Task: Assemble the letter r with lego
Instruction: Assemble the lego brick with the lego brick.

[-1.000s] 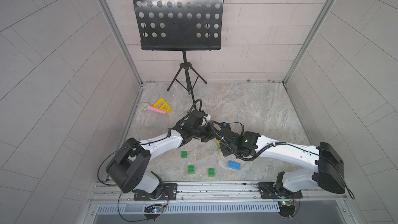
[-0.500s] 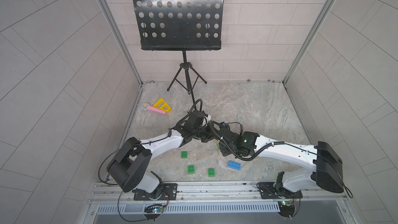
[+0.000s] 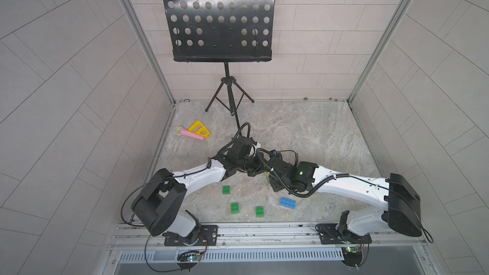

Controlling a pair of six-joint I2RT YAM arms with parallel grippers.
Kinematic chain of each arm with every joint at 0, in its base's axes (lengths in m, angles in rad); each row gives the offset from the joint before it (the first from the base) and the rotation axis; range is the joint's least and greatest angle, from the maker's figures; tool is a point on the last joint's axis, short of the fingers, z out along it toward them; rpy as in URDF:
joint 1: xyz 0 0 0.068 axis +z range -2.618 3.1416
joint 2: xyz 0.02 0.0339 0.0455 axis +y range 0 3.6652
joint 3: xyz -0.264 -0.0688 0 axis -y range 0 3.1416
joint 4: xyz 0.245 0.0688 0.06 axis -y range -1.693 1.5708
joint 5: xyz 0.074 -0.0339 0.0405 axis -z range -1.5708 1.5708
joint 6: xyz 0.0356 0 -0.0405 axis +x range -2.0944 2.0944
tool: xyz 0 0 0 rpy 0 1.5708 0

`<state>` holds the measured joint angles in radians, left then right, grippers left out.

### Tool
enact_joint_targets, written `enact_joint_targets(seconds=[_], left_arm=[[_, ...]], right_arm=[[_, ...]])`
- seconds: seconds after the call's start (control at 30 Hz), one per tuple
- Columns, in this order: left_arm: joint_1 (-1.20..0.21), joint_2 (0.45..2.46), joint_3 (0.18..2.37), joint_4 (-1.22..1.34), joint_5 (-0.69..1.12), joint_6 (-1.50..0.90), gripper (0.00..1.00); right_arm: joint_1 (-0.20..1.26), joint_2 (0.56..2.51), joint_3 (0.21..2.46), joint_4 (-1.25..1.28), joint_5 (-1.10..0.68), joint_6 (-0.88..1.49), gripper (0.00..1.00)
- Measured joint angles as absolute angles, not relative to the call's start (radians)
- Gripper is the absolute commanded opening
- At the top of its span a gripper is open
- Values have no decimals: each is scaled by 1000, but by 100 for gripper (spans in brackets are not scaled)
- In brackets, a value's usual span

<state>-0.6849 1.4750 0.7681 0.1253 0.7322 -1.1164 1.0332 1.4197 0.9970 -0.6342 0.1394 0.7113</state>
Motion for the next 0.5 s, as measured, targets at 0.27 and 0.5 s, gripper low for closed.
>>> enact_joint_targets(seconds=[0.27,0.5], left_arm=[[-698,1482,789,30,716,-1047,0],[-714,1498,832,-38,676,-988,0]], right_arm=[[1033,1427,1003,-638,141,710,0],[1033,1430,1008,-643,140,710,0]])
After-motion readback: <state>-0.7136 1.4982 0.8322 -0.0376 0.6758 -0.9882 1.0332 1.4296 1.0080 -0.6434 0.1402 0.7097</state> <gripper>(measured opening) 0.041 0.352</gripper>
